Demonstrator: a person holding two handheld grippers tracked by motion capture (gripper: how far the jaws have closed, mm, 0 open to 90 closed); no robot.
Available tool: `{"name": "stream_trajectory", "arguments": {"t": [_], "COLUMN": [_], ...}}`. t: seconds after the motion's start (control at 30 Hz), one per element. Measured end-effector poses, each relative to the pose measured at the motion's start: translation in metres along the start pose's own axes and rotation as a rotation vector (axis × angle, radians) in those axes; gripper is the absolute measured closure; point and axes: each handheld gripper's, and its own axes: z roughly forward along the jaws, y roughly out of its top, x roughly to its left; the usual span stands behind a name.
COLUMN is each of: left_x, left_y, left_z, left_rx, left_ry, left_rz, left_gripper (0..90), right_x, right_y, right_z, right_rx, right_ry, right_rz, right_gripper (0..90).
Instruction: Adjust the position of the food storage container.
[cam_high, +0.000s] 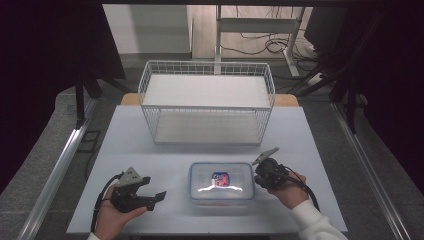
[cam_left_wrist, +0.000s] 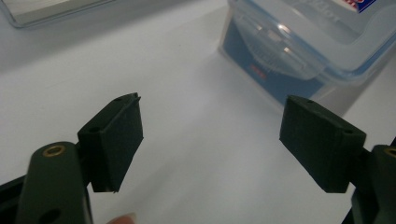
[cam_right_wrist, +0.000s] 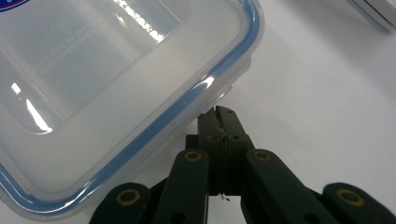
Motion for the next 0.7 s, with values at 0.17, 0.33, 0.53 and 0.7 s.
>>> {"name": "stream_trajectory", "arguments": {"t": [0.17, 0.33, 0.53, 0.7], "left_x": [0.000, 0.003, 0.004, 0.002], "left_y": [-0.001, -0.002, -0.002, -0.001], "left_z": [0.000, -0.001, -0.002, -0.001], "left_rx": [0.003, 0.006, 0.005, -0.004], "left_ry": [0.004, 0.018, 0.027, 0.029], "left_rz": [0.004, 0.003, 0.006, 0.005], "left_gripper": [20.9, 20.9, 20.9, 21.0], "right_x": [0.014, 0.014, 0.004, -0.007], "right_y": [0.016, 0.016, 0.000, -0.020], "right_z": [0.008, 0.010, -0.004, -0.021], "right_rx": [-0.001, -0.050, -0.122, -0.223], "right_ry": [0.029, 0.062, 0.068, 0.060], "right_rz": [-0.046, -0.032, 0.019, 0.106], "right_gripper": [88.6, 88.5, 88.5, 88.3]}}
